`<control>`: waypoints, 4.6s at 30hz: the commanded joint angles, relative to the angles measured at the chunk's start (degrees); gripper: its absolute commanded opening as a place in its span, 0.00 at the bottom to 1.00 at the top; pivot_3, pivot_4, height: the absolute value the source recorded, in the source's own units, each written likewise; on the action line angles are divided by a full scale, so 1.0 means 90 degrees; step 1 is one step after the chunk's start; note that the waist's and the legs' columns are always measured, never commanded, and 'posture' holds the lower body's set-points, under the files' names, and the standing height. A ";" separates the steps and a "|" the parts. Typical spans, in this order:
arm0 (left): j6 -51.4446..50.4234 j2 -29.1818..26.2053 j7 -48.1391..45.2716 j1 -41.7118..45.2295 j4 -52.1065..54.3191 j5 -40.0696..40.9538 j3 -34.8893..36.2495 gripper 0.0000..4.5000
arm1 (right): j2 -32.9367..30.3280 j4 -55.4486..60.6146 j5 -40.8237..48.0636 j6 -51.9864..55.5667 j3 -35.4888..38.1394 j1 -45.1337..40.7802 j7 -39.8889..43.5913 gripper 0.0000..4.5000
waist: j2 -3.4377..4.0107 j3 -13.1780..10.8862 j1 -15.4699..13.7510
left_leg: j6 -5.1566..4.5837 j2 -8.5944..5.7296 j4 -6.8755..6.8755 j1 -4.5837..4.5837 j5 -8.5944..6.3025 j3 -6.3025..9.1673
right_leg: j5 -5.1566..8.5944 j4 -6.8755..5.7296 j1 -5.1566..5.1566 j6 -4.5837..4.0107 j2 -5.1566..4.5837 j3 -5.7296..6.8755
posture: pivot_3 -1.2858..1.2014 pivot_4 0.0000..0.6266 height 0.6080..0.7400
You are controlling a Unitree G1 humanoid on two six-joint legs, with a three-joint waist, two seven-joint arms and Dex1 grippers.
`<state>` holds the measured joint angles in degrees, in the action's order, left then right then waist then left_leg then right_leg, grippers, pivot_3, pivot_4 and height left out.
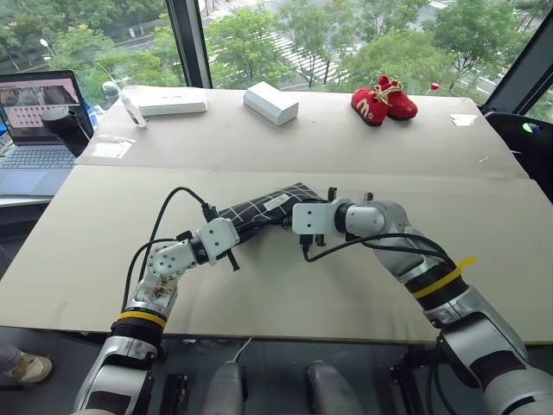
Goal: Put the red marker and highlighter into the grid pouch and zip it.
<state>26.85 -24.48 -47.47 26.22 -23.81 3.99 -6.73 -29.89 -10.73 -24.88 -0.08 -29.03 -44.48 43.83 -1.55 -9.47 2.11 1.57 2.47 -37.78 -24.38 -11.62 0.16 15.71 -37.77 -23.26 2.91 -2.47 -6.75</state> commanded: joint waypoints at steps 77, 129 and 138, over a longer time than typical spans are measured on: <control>-0.0473 0.0055 -0.0507 -0.0159 0.0845 0.0826 0.0361 0.00 | 0.0614 0.0063 0.3792 0.4108 0.3826 0.1712 -0.2606 0.18 | 0.0000 0.0000 0.0038 | 0.0000 -0.0001 -0.0002 0.0009 0.0000 -0.0003 | 0.0001 -0.0006 0.0009 0.0001 0.0002 -0.0010 | 0.52 0.24 0.92; -0.0971 0.0122 -0.0593 -0.0099 0.1347 0.0836 0.0159 0.00 | -0.0830 0.0417 0.1578 -0.1427 0.1365 0.0699 0.1070 0.13 | -0.0002 -0.0003 0.0024 | -0.0002 -0.0001 0.0000 0.0007 -0.0001 -0.0003 | -0.0001 0.0011 0.0011 0.0003 0.0000 -0.0009 | 0.52 0.24 0.92; -0.0984 0.0110 -0.0528 -0.0164 0.1419 0.0826 0.0170 0.00 | -0.0939 0.0175 0.1699 -0.1471 0.1736 0.0671 0.0854 0.13 | -0.0002 -0.0003 -0.0011 | -0.0001 -0.0002 -0.0001 0.0007 -0.0001 -0.0003 | -0.0002 0.0009 0.0012 0.0002 -0.0002 -0.0009 | 0.52 0.24 0.92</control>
<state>18.11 -23.23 -52.68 24.68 -13.58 11.09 -5.80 -37.17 -9.83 -11.01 -12.63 -16.78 -38.07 52.25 -1.57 -9.50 2.01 1.56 2.46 -37.80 -24.32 -11.63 0.14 15.70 -37.69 -23.16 2.93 -2.48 -6.82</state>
